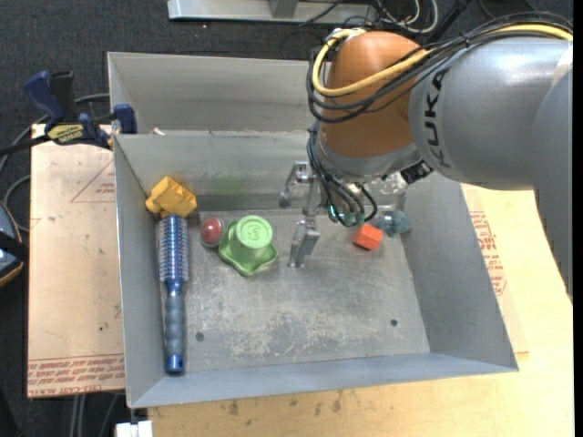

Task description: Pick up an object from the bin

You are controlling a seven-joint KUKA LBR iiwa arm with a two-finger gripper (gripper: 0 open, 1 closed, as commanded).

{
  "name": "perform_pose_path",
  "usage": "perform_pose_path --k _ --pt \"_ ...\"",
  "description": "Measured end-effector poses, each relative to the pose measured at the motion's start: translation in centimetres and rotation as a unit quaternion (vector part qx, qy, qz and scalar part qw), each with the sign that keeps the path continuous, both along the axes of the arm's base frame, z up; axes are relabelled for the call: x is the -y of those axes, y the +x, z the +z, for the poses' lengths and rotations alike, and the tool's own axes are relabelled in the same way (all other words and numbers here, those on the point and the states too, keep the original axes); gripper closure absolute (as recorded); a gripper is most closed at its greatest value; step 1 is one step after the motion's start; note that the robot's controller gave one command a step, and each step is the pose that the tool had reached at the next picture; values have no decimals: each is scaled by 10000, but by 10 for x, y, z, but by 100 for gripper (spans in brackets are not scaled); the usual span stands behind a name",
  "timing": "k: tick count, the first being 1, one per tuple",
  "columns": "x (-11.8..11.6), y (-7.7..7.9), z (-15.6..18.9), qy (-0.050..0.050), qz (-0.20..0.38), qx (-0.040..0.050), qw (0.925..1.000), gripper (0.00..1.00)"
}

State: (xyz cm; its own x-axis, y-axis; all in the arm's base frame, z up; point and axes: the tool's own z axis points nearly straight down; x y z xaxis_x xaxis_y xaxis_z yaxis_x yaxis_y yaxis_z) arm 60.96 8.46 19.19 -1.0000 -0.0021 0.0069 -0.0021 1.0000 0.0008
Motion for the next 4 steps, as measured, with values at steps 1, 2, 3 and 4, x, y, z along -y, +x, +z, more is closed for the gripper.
perform_pose_path --k 1,2,3,4 --pt "-46 24 -103 5 8 11 10000 0" --pt "-44 26 -97 8 -15 45 10000 100" --pt "-75 43 -17 13 1375 86 9905 100" --pt "-74 42 -19 10 1368 58 9906 0"
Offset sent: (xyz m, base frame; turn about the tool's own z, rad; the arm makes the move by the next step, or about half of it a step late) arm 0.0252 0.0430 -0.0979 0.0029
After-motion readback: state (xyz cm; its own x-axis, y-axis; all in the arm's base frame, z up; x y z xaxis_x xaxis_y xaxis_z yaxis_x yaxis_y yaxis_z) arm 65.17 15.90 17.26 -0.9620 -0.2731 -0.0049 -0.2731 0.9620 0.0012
